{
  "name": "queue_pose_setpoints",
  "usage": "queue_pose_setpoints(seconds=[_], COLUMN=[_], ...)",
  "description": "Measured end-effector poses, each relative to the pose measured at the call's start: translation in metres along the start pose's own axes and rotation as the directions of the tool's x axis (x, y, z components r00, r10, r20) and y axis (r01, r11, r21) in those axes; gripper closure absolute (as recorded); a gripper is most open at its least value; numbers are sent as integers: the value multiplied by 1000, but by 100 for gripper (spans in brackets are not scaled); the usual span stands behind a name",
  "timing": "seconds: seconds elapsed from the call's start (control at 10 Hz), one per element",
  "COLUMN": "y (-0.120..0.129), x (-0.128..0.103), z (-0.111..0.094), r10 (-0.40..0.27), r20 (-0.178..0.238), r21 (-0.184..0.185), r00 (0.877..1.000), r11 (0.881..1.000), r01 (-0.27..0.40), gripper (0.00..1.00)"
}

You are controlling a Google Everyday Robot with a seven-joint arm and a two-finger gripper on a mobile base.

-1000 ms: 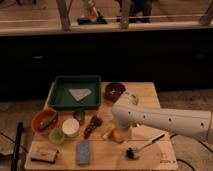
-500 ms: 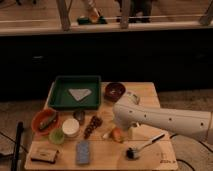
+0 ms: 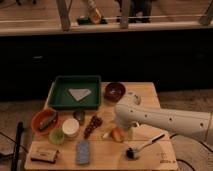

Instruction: Place apple in purple bowl

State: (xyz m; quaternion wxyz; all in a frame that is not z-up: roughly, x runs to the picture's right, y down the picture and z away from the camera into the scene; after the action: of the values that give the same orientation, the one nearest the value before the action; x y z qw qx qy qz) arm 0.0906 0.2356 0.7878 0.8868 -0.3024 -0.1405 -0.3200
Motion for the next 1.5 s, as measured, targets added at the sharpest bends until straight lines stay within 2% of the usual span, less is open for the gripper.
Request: queue_pose_setpoints(seconds=[0.3,0.5,0.7,1.0,1.1,1.3,1.5], y=[2,-6,-3,0,2,5,8], x=[-1,-12,-13,-12,-10,-5,2], z=[1,2,5,8,4,-10,-33], r10=[-10,-36,-31,-22,-17,-10,0], r20=[12,21,19,25,25,13,-5], r21=[5,7,0,12,28,51,81], r00=[1000,999,999,999,1000,1000,1000], r11=[1000,999,1000,1000,999,999,997], r01=[10,36,31,21,17,9,0], gripper=[20,20,22,49,61,79,98])
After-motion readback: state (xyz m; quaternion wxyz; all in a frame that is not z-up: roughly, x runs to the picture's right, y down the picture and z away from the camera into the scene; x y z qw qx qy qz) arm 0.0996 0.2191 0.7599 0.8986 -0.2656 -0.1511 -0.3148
